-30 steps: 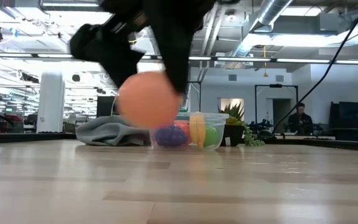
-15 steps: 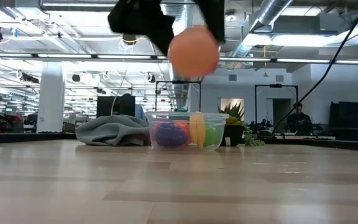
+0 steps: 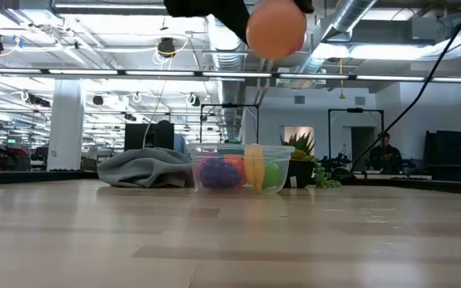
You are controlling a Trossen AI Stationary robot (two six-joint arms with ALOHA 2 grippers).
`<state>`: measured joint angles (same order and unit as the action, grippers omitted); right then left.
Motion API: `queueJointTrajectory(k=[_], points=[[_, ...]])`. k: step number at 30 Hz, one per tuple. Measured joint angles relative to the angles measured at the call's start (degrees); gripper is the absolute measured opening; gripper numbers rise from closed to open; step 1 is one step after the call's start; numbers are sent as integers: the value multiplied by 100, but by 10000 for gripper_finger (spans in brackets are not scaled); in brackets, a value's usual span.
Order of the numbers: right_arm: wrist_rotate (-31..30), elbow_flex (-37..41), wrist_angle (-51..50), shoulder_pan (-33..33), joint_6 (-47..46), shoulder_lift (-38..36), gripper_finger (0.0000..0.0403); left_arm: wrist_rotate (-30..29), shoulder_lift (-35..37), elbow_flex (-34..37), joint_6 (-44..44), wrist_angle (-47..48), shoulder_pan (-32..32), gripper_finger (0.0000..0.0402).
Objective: Pick and placing Produce into tupperware
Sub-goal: Put the orange peach into the transparent bin
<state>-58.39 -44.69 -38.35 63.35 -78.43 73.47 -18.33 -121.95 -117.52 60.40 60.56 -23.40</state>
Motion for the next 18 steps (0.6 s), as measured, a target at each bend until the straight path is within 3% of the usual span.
queueJointTrajectory(k=[18], points=[[0, 0, 13, 2, -239, 0, 234, -1065, 0, -561, -645, 590, 196, 247]])
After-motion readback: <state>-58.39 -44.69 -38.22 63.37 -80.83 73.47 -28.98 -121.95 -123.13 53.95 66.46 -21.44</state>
